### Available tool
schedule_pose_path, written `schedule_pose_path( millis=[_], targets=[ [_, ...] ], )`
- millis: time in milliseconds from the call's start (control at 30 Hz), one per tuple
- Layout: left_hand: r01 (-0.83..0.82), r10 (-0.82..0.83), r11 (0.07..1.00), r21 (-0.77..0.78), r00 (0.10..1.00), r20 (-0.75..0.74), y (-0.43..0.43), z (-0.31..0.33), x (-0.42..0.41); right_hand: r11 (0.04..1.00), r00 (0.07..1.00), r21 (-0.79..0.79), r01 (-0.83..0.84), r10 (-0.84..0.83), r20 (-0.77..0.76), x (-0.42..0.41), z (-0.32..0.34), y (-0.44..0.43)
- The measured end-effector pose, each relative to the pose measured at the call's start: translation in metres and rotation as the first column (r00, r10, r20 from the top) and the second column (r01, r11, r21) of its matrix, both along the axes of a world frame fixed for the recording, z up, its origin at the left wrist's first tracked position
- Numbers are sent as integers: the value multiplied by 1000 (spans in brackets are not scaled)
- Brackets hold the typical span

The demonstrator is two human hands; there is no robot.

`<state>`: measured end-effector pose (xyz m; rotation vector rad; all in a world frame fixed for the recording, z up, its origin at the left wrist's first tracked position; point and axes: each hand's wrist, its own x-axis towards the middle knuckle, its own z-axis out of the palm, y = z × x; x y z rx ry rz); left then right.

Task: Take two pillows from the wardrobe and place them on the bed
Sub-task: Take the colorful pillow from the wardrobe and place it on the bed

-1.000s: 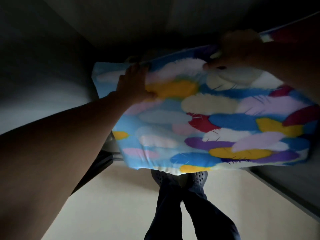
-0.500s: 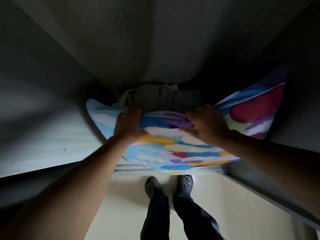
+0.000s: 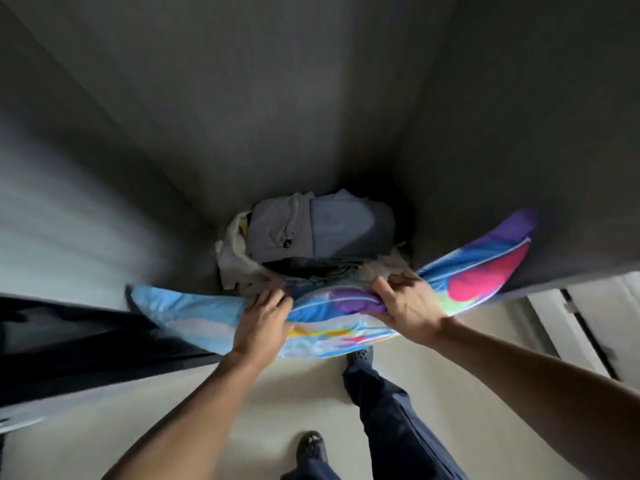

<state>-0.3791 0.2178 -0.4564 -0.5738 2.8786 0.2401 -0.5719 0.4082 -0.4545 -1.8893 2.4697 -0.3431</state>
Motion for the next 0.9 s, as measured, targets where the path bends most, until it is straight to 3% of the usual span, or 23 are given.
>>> schedule_pose_path(
  millis=[100,400,533,700,900],
  targets=[
    [121,-122,992,-22,991,-47,30,27,31,995,994,47,93,-95,52,40,20,47],
    [380,-407,900,-213,908,-100,89,124,59,963,953,-8,271,-270,-135,115,107,139],
    [478,-530,824,-303,840,-116,127,155,39,933,914,0,361,-353,-201,118,139,192],
    [579,-663,730,-364,730,-167,196,186,-4,860,842,-59,508,-509,-175,109,168,276],
    [644,-740,664,-381,638,-212,309,220,-73,761,726,-135,634,-646,-236,81,201,396]
  ],
)
